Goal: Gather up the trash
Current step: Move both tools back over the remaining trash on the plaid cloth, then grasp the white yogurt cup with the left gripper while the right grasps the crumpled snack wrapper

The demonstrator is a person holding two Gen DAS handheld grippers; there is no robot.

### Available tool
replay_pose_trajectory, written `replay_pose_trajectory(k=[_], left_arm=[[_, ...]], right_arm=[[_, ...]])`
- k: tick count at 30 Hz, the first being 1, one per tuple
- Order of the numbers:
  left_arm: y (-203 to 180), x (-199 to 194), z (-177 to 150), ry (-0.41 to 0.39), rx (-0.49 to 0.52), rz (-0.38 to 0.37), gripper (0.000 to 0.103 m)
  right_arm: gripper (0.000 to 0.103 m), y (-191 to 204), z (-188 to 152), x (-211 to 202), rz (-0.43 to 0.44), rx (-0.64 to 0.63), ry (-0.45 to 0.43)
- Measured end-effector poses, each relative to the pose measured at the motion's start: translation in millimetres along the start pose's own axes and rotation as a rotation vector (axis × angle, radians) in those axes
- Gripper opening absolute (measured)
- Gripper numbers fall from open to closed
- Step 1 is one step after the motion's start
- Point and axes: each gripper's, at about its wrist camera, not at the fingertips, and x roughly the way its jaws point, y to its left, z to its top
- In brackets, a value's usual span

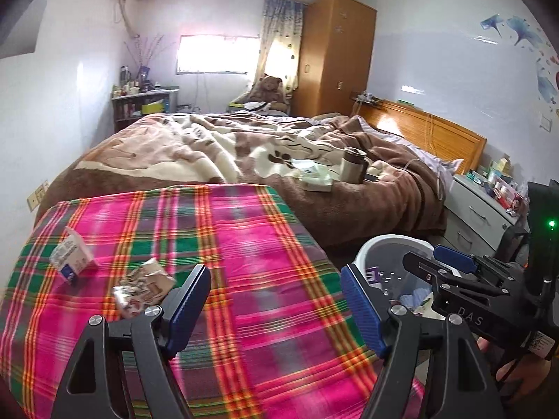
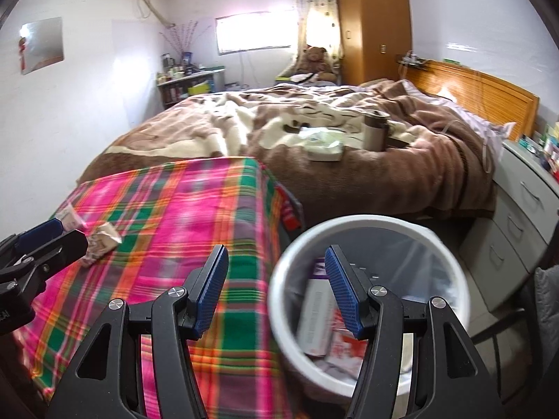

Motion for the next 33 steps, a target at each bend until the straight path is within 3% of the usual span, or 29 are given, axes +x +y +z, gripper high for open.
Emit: replay_pose_trajectory(k=[12, 22, 30, 33], left_arm=[[93, -26, -4, -0.021, -0.087, 0.147, 0.076], [165, -29, -12, -0.004, -0.144, 0.236, 0.076], [210, -14, -14, 0.027, -0.156, 0.28, 0.076], [227, -4, -14, 0.047, -0.18, 0.254, 0.076]], right_arm=[[0.059, 75, -2, 22, 0.124, -0.068, 0.056], [0.059, 125, -5, 52, 0.237, -0.054, 0.154], [0.059, 161, -5, 84, 0.303, -0.017, 0.21], [0.059, 173, -4, 96, 0.311, -0.007, 0.237]])
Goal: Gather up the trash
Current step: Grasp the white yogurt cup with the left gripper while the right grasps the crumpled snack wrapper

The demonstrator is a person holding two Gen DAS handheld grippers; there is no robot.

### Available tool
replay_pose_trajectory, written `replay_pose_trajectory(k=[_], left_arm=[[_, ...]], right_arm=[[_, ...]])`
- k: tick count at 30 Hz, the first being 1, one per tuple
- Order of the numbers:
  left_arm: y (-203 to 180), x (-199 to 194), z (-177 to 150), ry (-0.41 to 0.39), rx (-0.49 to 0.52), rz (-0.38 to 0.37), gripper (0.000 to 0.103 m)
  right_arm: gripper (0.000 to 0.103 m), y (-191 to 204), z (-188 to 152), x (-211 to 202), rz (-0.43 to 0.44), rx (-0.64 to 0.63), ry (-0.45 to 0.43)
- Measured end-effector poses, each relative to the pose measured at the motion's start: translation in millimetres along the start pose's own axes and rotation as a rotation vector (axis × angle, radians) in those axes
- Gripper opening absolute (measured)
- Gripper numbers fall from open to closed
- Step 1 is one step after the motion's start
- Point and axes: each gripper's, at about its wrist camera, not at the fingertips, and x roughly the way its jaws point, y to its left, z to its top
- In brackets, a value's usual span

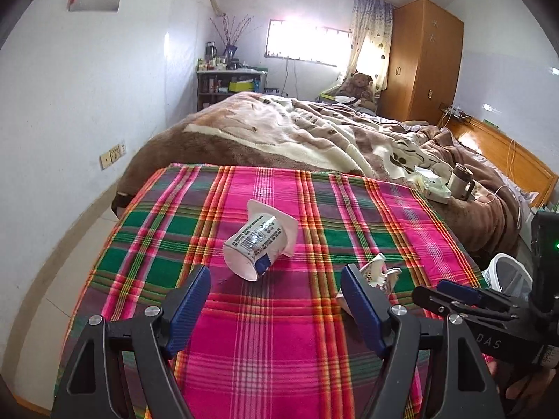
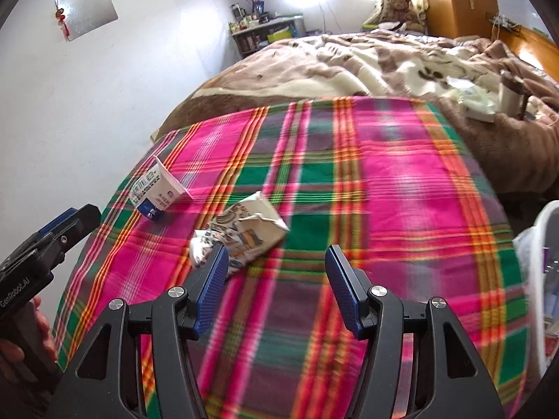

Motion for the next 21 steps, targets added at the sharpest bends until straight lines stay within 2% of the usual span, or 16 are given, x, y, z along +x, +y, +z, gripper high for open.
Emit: replay_pose_trajectory(k=[5, 9, 12, 18, 21], left_arm=[[19, 18, 10, 0.009, -0.027, 0.006, 0.076], [24, 34, 17, 0.027, -0.009, 0.001, 0.076], [24, 46, 24, 0.042, 0.012, -0.006, 0.076], [25, 71, 29, 0.092, 0.034, -0.015, 0.076], [27, 82, 28, 0.123, 0.042, -0.012, 0.076]], right_arm=[[0.06, 14, 3, 17, -0.018, -0.01, 0.011], [0.069, 17, 9, 26, -0.028, 0.002, 0.023], [0.069, 21, 12, 33, -0.066, -0.009, 0.042], [0.07, 19, 13, 38, -0.04, 0.001, 0.048], [0.071, 18, 13, 35, -0.068, -0.031, 0.062]])
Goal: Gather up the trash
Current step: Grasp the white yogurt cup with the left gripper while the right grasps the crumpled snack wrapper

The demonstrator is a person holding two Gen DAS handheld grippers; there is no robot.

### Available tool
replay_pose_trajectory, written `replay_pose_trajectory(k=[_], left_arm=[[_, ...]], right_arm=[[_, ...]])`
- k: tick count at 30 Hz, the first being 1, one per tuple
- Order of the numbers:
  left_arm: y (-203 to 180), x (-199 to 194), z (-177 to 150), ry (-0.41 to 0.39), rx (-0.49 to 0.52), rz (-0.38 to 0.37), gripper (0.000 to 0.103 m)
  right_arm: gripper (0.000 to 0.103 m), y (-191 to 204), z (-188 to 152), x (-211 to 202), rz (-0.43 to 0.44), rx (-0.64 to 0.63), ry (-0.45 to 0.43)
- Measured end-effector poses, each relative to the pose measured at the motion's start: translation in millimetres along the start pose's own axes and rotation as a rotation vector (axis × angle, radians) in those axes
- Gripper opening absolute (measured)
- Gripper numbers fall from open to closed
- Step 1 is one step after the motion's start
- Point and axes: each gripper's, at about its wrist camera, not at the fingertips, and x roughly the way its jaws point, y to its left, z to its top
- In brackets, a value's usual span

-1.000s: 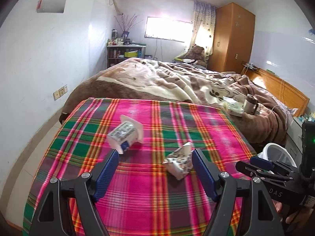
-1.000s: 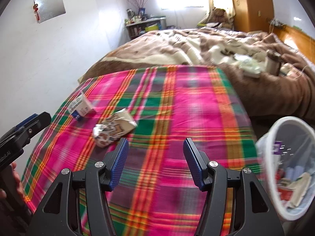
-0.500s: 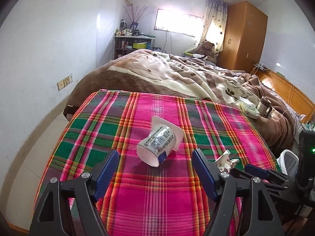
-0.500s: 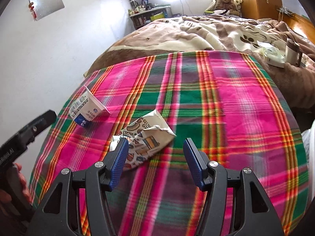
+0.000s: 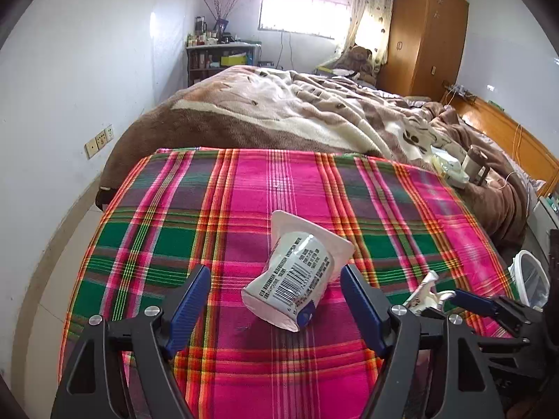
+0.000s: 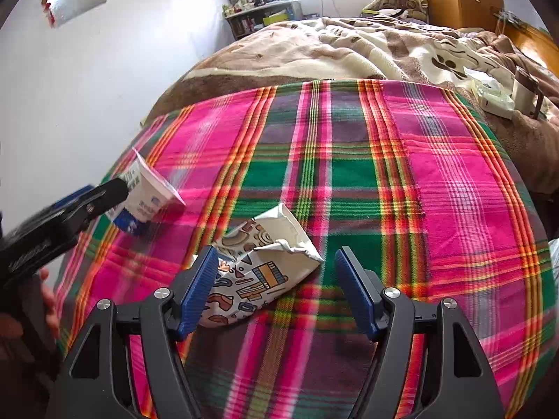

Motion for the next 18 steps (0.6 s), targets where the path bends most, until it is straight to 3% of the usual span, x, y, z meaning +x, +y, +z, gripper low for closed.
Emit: replay_pose_trajectory(k=[4, 9, 12, 15, 18], left_arm=[[-1, 10, 1, 0.023, 0.001, -0.012, 0.076], [-6, 23, 4, 0.034, 0.011, -0.013, 0.076], [-9, 27, 1, 0.044, 0.022, -0.003, 0.075], [-9, 27, 0, 0.048, -0.004, -0.035, 0.06], [-10, 26, -2, 0.049, -0.003, -0.036, 0.059]], right_arm=[[0.071, -6, -1, -6, -0.08, -0.008, 0.002], [0.071, -23, -3, 1, 0.005, 0.103, 0.026], [0.07, -19, -4, 3, 0.015, 0.09, 0.014], [0.055, -16, -5, 3, 0.057, 0.102, 0.011], [0.037, -10, -5, 2, 0.088, 0.089, 0.003]])
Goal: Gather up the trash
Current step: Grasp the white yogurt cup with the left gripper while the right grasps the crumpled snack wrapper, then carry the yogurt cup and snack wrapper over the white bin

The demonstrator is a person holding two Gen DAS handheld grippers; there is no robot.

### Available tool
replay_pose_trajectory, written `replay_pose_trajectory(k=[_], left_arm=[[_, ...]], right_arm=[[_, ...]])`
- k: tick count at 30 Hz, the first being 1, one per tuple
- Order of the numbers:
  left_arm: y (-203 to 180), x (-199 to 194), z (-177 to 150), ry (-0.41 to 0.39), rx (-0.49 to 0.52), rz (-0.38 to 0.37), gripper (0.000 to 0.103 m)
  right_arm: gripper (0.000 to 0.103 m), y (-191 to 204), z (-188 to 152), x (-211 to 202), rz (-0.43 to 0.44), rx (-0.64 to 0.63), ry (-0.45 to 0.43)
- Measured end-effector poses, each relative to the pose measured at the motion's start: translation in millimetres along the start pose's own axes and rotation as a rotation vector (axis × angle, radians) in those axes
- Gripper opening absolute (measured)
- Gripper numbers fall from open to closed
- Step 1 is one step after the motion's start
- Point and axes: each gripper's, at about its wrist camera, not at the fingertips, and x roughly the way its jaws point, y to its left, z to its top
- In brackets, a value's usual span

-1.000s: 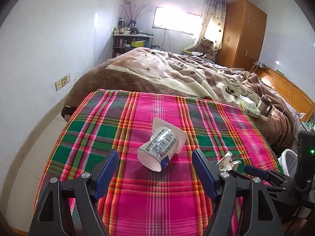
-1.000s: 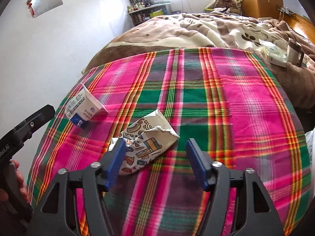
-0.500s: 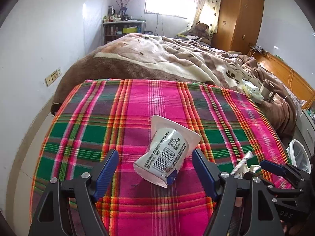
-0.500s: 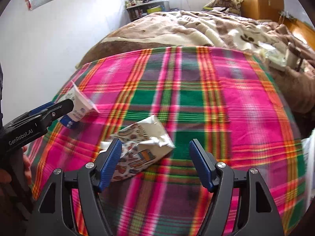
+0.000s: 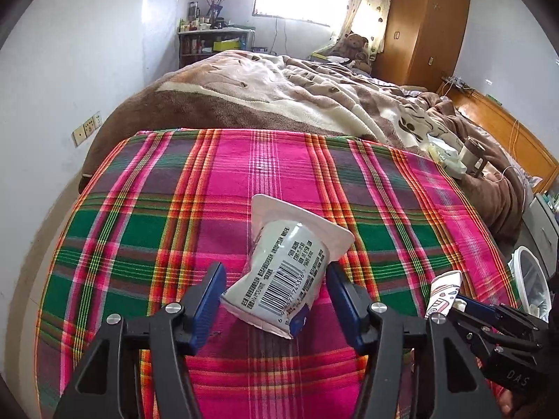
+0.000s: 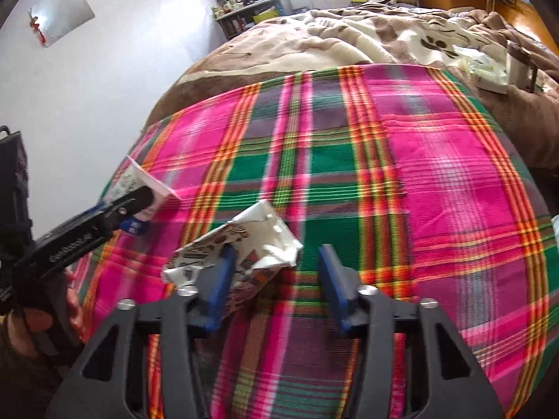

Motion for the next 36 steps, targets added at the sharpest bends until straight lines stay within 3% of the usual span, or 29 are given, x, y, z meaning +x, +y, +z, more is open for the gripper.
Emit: replay_pose_trajectory(k=[9, 21, 27, 36], left_arm=[[-7, -20, -9, -0.04, -0.006, -0.008, 0.058], [-40, -72, -23, -0.116, 0.026, -0.011, 0.058], [-72, -99, -31, -0.15, 0.042, -0.05, 0.058], [-122, -130, -46, -0.182, 0.09, -0.08, 0.058]], right_arm=[[0.018, 3, -4, -8, 0.044, -0.032, -0.026], [0.017, -15, -4, -57, -0.043, -0.062, -0.155], [0.017, -32, -10, -92, -0.118, -0.067, -0.225], [0.017, -57, -20, -138, -0.16, -0.051, -0.301]])
